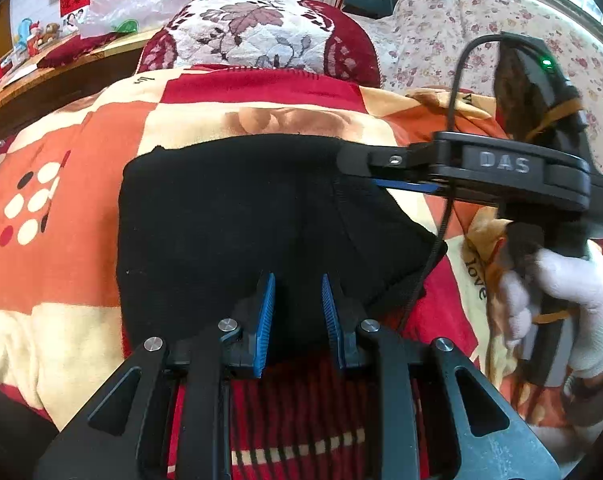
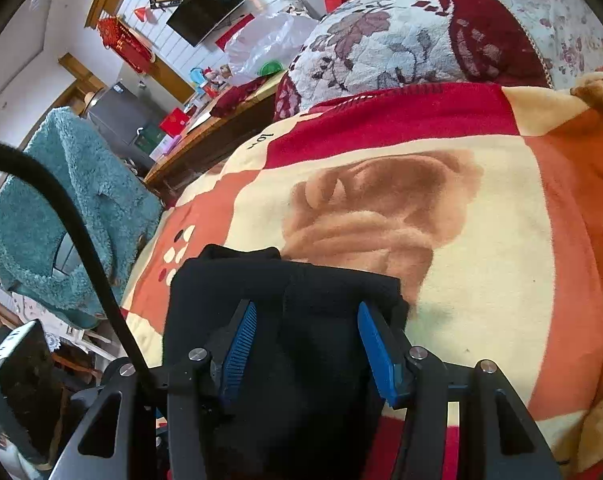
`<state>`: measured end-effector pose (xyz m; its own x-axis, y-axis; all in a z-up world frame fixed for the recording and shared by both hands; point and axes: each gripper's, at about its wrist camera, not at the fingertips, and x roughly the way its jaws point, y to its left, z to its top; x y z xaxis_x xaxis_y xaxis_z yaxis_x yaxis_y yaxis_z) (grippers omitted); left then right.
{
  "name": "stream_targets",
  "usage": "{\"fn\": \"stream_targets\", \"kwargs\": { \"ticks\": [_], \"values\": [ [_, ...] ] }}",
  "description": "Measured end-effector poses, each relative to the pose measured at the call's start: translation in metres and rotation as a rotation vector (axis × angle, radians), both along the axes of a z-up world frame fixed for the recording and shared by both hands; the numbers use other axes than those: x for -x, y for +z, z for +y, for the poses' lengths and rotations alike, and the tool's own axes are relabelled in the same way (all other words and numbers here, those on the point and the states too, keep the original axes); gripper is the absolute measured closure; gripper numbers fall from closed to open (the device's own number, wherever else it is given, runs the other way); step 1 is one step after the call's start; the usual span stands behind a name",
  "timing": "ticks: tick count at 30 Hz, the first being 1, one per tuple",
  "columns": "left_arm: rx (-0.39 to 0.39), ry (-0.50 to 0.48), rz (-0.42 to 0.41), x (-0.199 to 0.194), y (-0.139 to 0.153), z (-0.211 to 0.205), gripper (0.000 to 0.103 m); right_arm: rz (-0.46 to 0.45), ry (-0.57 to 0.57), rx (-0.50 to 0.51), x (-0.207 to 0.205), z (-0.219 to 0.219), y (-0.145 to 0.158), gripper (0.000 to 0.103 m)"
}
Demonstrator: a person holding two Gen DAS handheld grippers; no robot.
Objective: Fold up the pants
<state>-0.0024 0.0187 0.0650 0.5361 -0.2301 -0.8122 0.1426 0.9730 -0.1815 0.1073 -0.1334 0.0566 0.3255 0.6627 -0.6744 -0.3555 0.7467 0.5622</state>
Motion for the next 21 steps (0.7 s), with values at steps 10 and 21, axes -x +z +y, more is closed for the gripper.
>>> {"fn": "stream_targets", "kwargs": {
  "ticks": [10,21],
  "values": [
    [0.000,0.020,-0.038,0.006,0.016,0.010,0.081,0.004,-0.015,0.022,0.038,-0.014,0.010,0.048],
    [0.137,0.145,-0.054,0.008,0.026,0.073,0.043,0.044,-0.067,0.024,0.051,-0.034,-0.001,0.036]
  ]
}}
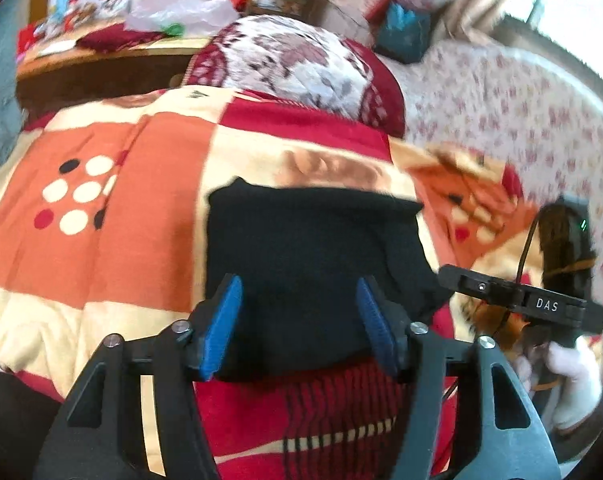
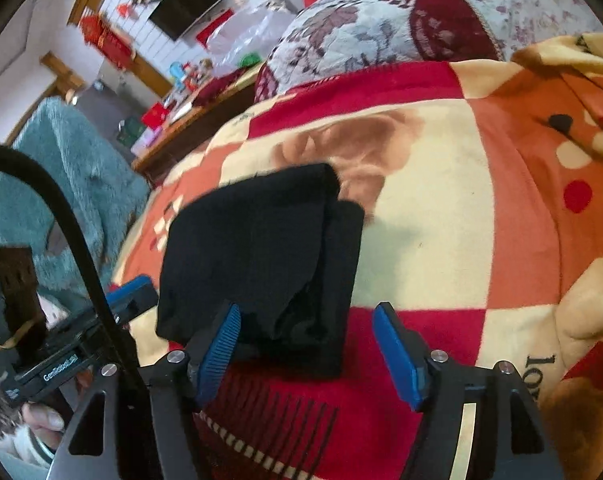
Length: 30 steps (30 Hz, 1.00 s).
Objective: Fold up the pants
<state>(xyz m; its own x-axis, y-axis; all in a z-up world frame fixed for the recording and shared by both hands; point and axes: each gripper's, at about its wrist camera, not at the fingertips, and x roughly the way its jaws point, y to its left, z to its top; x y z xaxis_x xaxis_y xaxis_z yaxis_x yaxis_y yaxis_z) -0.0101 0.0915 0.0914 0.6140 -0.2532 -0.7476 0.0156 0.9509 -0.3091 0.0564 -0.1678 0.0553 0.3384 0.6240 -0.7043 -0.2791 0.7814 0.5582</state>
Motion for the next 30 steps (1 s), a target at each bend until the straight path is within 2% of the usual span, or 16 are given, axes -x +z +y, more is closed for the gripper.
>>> {"fn": "stream_targets", "kwargs": {
  "ticks": [3,5,10,15,17,19,22,24,28,30],
  "values": [
    [0.012,0.043,0.018,-0.005,-0.003,0.018,0.043,0.026,-0.024,-0.054,-0.013,-0.006,-0.003,0.024],
    [0.038,0.058,0.025,-0.008,-0.007,0.026,0.043,0.051,-0.018,-0.086,-0.021,-0.007,-0.008,0.024],
    [0.141,0.034,0.107,-0.023,-0.034,0.034,0.043,0.099,0.009,-0.138,-0.032,0.001,-0.025,0.024],
    [0.177,0.038,0.143,-0.031,-0.052,0.036,0.042,0.125,0.078,-0.167,-0.035,0.014,-0.041,0.024],
    [0.184,0.029,0.143,-0.034,-0.056,0.035,0.038,0.112,0.097,-0.188,-0.035,0.018,-0.045,0.017],
    [0.190,0.031,0.144,-0.036,-0.059,0.034,0.033,0.105,0.098,-0.246,-0.034,0.018,-0.047,0.005],
    [0.192,0.028,0.127,-0.038,-0.063,0.032,0.032,0.103,0.072,-0.318,-0.030,0.012,-0.053,0.002],
    [0.170,0.028,0.102,-0.038,-0.064,0.028,0.030,0.088,0.068,-0.318,-0.027,0.011,-0.054,0.004],
    [0.154,-0.011,0.073,-0.036,-0.067,0.019,0.028,0.055,0.075,-0.240,-0.022,0.015,-0.050,0.034],
    [0.142,-0.011,0.064,-0.034,-0.065,0.016,0.039,0.043,0.073,-0.220,-0.019,0.016,-0.049,0.039]
  ]
}}
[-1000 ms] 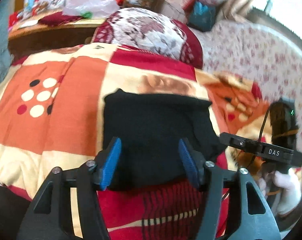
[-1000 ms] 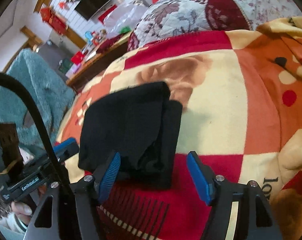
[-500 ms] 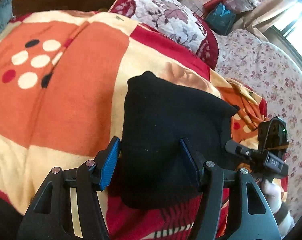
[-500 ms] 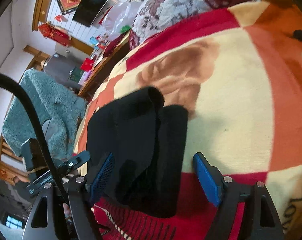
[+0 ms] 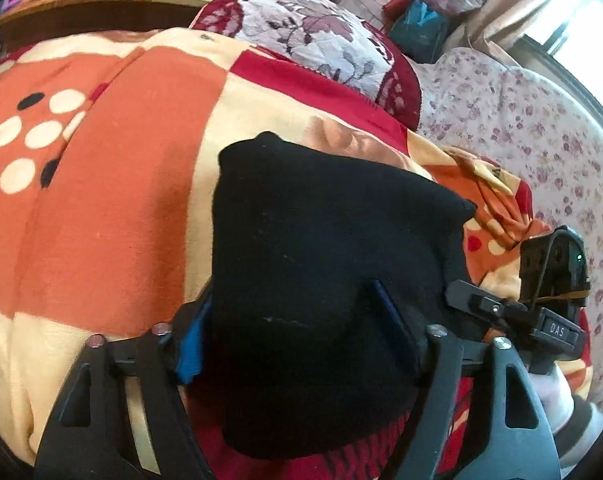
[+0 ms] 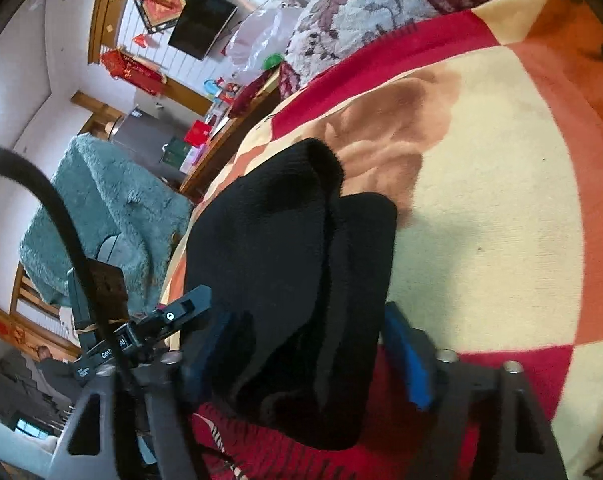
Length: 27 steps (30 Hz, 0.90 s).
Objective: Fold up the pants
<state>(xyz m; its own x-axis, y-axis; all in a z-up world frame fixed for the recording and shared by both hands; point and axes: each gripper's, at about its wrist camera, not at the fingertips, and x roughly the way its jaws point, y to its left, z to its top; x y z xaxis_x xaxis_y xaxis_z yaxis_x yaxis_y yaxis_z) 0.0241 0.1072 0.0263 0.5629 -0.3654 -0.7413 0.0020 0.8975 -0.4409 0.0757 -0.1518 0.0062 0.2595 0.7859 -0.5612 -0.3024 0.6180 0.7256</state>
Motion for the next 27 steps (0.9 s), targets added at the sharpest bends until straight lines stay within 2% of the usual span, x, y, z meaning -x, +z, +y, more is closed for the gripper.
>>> {"fn": "stream_targets", "kwargs": {
  "ticks": [3,6,13,20,24,27],
  "values": [
    [-0.028,0.016,-0.018,0.004,0.012,-0.005,0.053,-0.036,0.011,0.040,0.006,0.003,0.009,0.045],
    [-0.043,0.006,-0.042,0.005,0.029,-0.009,0.056,-0.083,0.027,0.053,0.008,0.007,0.025,0.046],
    [-0.041,0.000,-0.125,-0.001,0.074,-0.009,0.057,-0.148,-0.007,0.004,0.000,0.006,0.063,0.046],
    [-0.053,-0.013,-0.216,-0.027,0.117,-0.015,0.057,-0.216,-0.024,-0.013,-0.016,0.007,0.095,0.046],
    [-0.075,-0.044,-0.247,-0.045,0.128,-0.025,0.057,-0.236,-0.055,-0.017,-0.030,-0.002,0.105,0.046],
    [-0.077,-0.060,-0.243,-0.065,0.122,-0.030,0.057,-0.230,-0.080,-0.016,-0.044,-0.010,0.105,0.046]
  ]
}}
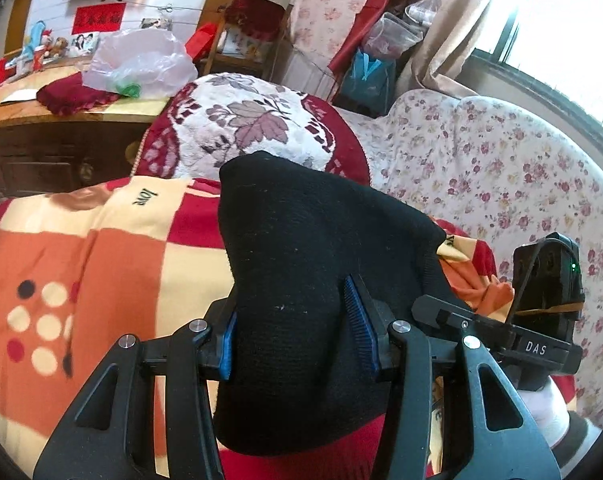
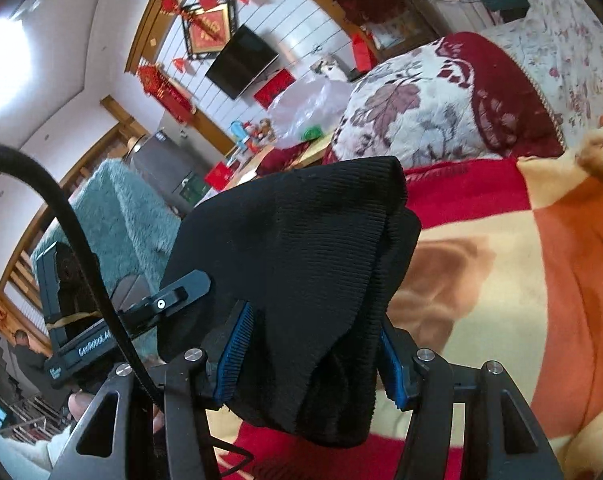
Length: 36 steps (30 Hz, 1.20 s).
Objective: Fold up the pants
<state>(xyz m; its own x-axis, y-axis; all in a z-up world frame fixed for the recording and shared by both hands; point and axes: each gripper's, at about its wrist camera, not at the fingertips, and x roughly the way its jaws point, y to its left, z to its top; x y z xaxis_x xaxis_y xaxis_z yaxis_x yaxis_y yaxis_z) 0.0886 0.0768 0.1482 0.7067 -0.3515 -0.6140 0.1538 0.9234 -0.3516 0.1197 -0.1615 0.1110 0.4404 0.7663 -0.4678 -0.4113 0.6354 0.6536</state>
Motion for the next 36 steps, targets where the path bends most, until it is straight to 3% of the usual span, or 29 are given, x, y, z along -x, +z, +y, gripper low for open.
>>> {"fn": "stream_targets", "kwargs": {
  "ticks": [8,11,13,14,17,19,24,29,32,36],
  "values": [
    [0.014,0.006,0.127,-0.047,-0.056,-0.009,0.057,0.080,-0.039,0.046,-0.041,-0.010,-0.042,0.046],
    [-0.001,0.051,0.236,-0.056,-0.093,-0.008,0.057,0.145,-0.053,0.082,-0.060,-0.008,-0.077,0.046],
    [0.005,0.072,0.236,-0.050,-0.105,-0.006,0.054,0.213,-0.041,0.129,-0.069,-0.004,-0.100,0.043],
    [0.002,0.073,0.228,-0.048,-0.105,-0.006,0.050,0.207,-0.042,0.105,-0.069,-0.006,-0.102,0.043],
    [-0.012,0.087,0.258,-0.047,-0.105,-0.004,0.038,0.188,-0.047,0.133,-0.066,-0.007,-0.096,0.042],
    [-0.011,0.092,0.272,-0.045,-0.102,-0.002,0.038,0.172,-0.066,0.174,-0.061,-0.009,-0.086,0.041],
    [-0.123,0.131,0.241,-0.029,-0.085,-0.010,0.038,0.108,-0.103,0.197,-0.039,-0.019,-0.055,0.041],
    [-0.171,0.134,0.196,-0.007,-0.067,-0.017,0.038,0.051,-0.132,0.242,-0.017,-0.016,-0.029,0.040],
    [-0.196,0.143,0.171,0.006,-0.056,-0.022,0.038,0.017,-0.155,0.280,-0.006,-0.008,-0.018,0.029],
    [-0.214,0.161,0.144,0.022,-0.043,-0.026,0.038,0.000,-0.163,0.272,0.005,0.000,-0.007,0.028]
  ]
}}
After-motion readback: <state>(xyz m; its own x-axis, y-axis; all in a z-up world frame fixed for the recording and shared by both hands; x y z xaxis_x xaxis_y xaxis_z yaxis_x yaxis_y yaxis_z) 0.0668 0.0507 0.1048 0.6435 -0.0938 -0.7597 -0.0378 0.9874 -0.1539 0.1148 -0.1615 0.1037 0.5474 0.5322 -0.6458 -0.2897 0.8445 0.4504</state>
